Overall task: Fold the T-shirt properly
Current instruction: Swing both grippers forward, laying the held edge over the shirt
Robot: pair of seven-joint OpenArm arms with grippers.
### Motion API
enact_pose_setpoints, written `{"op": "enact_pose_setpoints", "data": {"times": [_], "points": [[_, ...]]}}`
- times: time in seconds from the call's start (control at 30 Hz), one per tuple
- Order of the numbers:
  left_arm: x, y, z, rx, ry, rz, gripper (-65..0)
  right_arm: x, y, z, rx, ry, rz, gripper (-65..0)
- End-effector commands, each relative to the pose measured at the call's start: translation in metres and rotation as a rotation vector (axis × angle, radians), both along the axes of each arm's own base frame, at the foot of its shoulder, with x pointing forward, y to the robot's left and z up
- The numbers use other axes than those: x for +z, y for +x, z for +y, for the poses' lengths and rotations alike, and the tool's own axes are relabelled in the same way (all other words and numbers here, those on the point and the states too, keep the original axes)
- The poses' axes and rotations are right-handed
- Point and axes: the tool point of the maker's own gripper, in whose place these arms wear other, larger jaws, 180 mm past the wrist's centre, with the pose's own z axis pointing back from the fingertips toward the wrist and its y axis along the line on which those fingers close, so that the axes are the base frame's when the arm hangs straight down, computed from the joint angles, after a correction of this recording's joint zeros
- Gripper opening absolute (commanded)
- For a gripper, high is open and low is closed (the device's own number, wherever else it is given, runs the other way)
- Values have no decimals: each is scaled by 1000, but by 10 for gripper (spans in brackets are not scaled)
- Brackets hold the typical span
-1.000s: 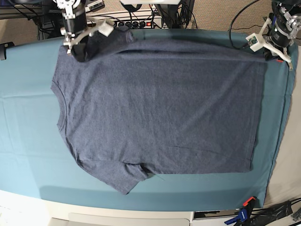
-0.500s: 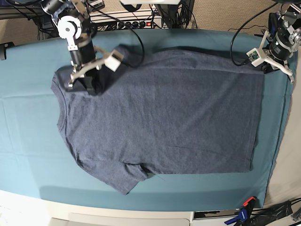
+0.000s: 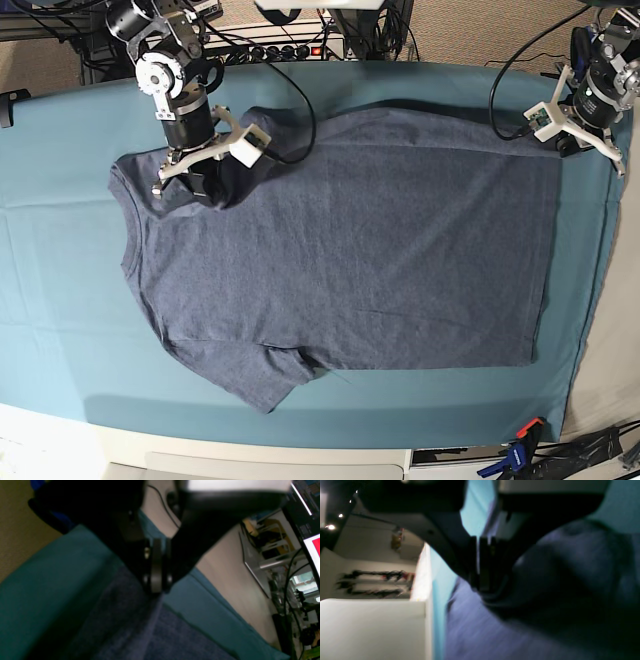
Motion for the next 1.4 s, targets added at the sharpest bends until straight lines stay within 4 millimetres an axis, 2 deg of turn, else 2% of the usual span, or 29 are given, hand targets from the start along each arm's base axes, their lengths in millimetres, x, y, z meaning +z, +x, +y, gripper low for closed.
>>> {"op": "enact_pose_setpoints", "data": {"times": [0.0,0.13,0.37,0.63,1.1,1.37], "points": [[11,10,-1,-18,5,-40,-650,7,7,-4,0,-8,-33,-650],[17,20,-2,-7,-19,-66,-650,-1,14,-10,-10,-25,-23,-650],[30,42,2,6,-20,-126,-650,14,32,-12,-28,5,-71,-650],[32,47,1,0,-25,-127,-650,29,44,-44,-141,64,-109,-650],[41,61,4,7,-32,-167,-650,25,43,-36,-116,112,-82,-650],[36,57,1,4,-49,-133,-650,28,44,-38,-119,97,-95,-650]]}}
